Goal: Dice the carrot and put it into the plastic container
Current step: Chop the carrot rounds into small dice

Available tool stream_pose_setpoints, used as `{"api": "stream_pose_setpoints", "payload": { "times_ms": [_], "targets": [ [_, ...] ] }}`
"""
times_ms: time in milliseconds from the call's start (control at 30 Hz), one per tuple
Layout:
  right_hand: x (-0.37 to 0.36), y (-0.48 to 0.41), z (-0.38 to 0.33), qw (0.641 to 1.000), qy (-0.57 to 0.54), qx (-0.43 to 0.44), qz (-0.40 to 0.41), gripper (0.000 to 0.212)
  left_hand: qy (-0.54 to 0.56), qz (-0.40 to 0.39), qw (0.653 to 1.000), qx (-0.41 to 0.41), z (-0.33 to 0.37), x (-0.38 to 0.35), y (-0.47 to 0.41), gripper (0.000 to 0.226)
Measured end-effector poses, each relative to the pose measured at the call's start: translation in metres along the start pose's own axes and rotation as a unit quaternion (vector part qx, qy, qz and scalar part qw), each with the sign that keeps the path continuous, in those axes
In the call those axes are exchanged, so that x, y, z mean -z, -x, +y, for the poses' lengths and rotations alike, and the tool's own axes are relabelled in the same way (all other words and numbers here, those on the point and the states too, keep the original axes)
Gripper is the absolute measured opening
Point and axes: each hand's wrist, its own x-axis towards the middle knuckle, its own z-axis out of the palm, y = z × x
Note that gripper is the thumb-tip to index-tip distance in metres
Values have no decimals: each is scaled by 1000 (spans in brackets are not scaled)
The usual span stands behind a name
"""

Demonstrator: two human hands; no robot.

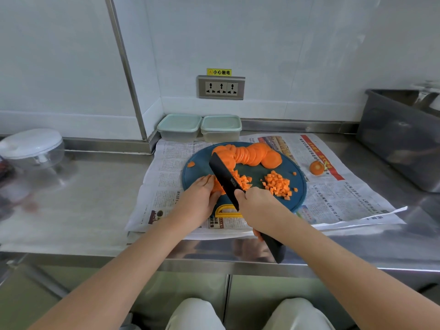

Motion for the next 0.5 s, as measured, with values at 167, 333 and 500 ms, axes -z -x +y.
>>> {"api": "stream_pose_setpoints", "payload": {
  "times_ms": [167,333,500],
  "targets": [
    [1,-8,-7,990,131,49,-24,33,22,21,1000,0,1,-3,-1,47],
    [-2,-18,-16,930,351,105,-36,26,11,25,1000,-5,-1,-7,-5,48],
    [8,-25,-18,934,345,64,-64,11,18,7,1000,13,-2,-7,-3,52]
  ]
}}
